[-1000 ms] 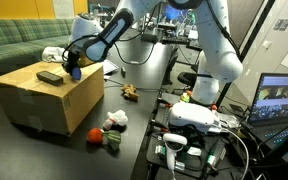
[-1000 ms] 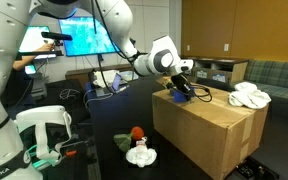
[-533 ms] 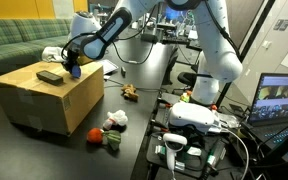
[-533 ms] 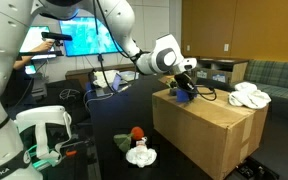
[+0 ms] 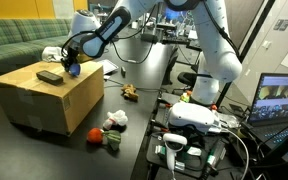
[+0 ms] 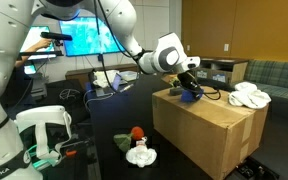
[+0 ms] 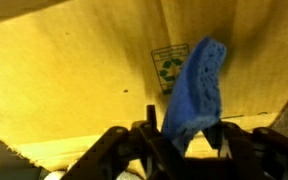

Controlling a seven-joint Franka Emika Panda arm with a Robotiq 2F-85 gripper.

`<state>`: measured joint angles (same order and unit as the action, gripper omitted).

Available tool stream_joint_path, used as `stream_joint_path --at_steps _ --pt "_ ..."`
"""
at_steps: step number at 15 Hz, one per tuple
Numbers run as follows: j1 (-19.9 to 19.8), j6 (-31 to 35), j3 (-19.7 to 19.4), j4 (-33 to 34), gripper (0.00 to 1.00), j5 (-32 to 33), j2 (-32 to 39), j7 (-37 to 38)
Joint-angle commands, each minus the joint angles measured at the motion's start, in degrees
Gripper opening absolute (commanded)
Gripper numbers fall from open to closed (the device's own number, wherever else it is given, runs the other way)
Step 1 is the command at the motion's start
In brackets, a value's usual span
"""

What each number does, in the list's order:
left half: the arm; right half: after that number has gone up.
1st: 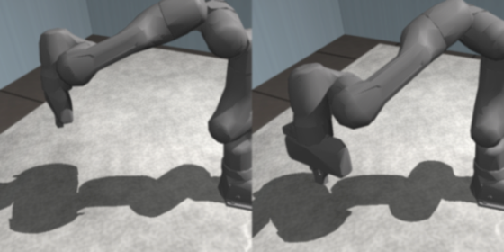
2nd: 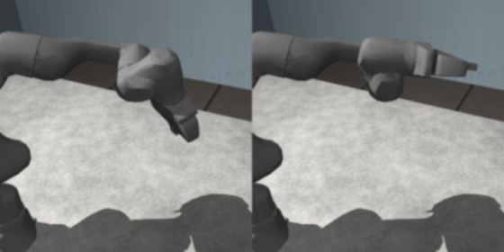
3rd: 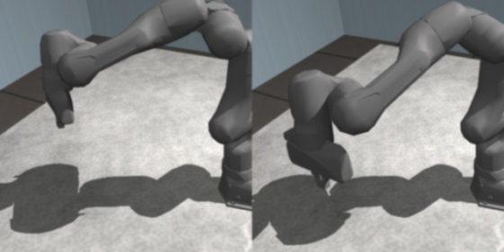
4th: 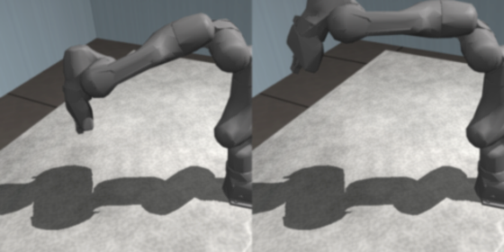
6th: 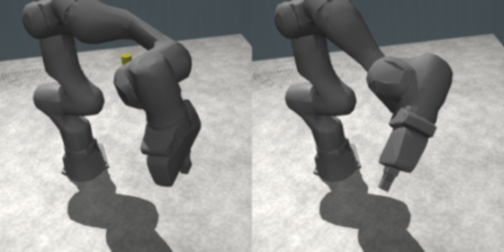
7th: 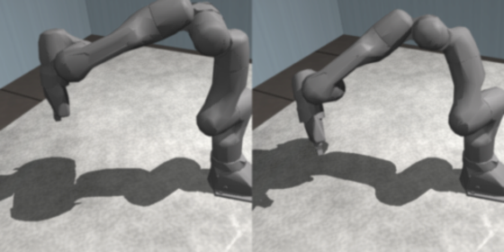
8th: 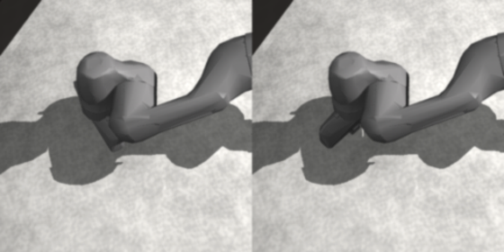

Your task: Pick up the objects that were on the table and put them on top of the box. Pick up the objects that were on top of the box and put them on the table.

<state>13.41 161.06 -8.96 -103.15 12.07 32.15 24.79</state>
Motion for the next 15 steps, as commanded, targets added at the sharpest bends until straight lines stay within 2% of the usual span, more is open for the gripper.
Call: stream_joint_path --at_steps 1,3,4,11,15 --pt "0.24 0.83 -0.74 2.54 0.82 -0.94 0.53 -0.97" --pt "0.35 1.23 -1.20 2.83 0.97 -0.64 0.10 -0.82" --pt "0.49 1.52 -1.58 3.02 1.00 -0.43 -0.05 -0.62" --pt "0.36 6.20 -4.78 6.52 1.00 -0.48 1.44 -0.17" --pt "0.83 6.78 -6.22 12.22 1.00 -0.01 5.39 2.60"
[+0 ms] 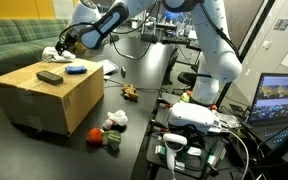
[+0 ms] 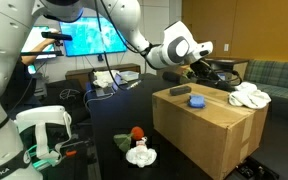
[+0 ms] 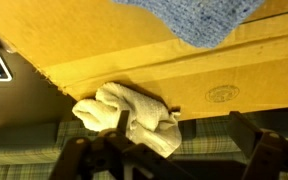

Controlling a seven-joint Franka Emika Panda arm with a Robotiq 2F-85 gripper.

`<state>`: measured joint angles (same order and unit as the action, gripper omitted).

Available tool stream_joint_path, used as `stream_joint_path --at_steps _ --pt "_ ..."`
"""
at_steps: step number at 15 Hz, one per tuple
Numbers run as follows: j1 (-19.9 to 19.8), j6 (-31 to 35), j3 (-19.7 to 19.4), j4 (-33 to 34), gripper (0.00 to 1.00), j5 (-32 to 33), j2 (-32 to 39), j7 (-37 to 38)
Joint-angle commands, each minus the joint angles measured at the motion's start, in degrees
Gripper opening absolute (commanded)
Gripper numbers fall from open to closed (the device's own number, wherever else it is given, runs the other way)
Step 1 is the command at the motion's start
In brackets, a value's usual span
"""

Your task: Pick up the objects that were on the table and put them on top of the box. Pick up the objects that were on top of the box and put them on the table.

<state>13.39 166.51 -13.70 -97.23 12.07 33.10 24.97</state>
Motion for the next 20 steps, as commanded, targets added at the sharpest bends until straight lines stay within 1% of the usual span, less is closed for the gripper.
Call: stream_joint_path --at_steps 1,3,4,8,9,11,14,18,20 --pt "0.99 0.95 -1.58 8.44 1.00 -0.20 5.87 3.04" --pt "1.38 -0.05 -1.87 14.16 1.00 -0.38 9.79 4.83" --pt "1.90 -0.72 -2.46 17.07 1.00 -2.32 11.82 4.15" --pt "2.41 -3.79 -3.74 27.82 1.00 -4.43 19.72 5.99" --pt "2.46 -4.66 -4.26 30.36 1.00 -4.75 21.67 6.54" --pt "2.88 -5.55 -6.50 35.32 1.00 -4.93 25.56 9.13" --pt "4.83 -6.21 -14.52 42.64 1.00 -3.72 31.69 19.12" --pt "5.25 -10.98 -24.08 51.72 1.00 -1.05 39.09 33.59" --pt "4.31 -14.84 -26.34 56.19 1.00 1.27 42.23 38.08"
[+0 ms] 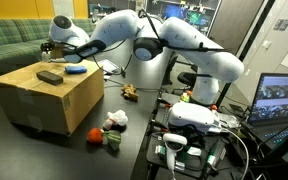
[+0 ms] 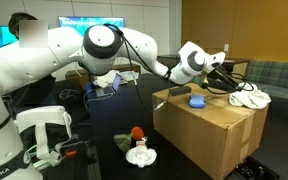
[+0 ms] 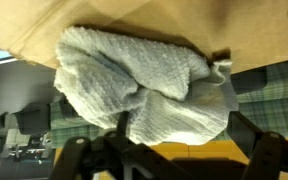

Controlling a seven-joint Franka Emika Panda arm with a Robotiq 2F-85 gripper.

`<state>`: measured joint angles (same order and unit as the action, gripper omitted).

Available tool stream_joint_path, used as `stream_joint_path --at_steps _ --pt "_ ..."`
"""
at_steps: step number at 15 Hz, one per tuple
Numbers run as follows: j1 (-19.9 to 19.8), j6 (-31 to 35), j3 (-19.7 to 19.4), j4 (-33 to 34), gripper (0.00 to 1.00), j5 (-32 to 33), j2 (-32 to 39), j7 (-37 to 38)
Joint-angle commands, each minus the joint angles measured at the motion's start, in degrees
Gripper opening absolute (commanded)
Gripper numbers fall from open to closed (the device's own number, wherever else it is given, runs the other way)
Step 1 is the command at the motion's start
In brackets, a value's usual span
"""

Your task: Pick up the objects that were on the table and put them on top of the box. Pick up the objects that were on top of the box and put them on the table.

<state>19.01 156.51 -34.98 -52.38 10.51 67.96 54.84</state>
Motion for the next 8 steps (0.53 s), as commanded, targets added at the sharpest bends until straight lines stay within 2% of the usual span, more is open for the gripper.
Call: stream_joint_path --at_steps 1,2,4,7,8 --pt "-2.12 -7.16 -5.09 13.49 1.00 3.89 8.62 9.09" --pt "-2.67 -9.12 -5.54 15.59 1.00 5.23 10.06 10.60" --pt "-4.27 -13.41 -3.96 18.95 1.00 6.90 11.59 10.53" --pt "-5.40 -17.04 -2.46 21.32 1.00 9.15 13.00 9.77" --pt "-5.80 -18.07 -1.80 22.12 0.96 9.66 13.32 9.05"
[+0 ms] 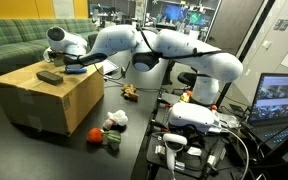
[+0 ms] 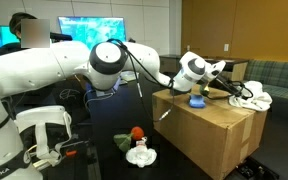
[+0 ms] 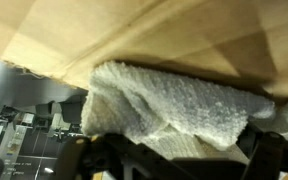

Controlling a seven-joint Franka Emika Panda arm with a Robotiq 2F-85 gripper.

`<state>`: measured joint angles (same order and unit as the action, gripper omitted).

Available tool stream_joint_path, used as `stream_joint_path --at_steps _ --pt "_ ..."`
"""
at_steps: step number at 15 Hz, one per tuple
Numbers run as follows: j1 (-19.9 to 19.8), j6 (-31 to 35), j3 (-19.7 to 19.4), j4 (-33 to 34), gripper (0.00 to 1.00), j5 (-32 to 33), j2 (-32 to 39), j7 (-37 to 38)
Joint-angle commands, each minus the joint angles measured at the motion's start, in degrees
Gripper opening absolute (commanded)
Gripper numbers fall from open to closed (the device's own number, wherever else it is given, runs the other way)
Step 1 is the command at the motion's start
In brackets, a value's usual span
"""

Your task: Pick up the objects that were on the table and put them on top of the box. Pick up the objects that were on top of the box and put them on the table.

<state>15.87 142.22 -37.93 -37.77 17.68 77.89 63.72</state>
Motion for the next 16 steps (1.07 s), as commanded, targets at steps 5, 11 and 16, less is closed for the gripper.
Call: stream_joint_path --at_steps 5,11,16 --pt "-2.67 -5.36 2.42 8.12 0.53 1.26 3.31 -3.45" --pt "-1.84 -4.85 2.50 7.84 0.09 1.54 2.24 -5.51" --pt "-1.00 -3.68 2.21 7.11 0.05 1.75 0.20 -5.55"
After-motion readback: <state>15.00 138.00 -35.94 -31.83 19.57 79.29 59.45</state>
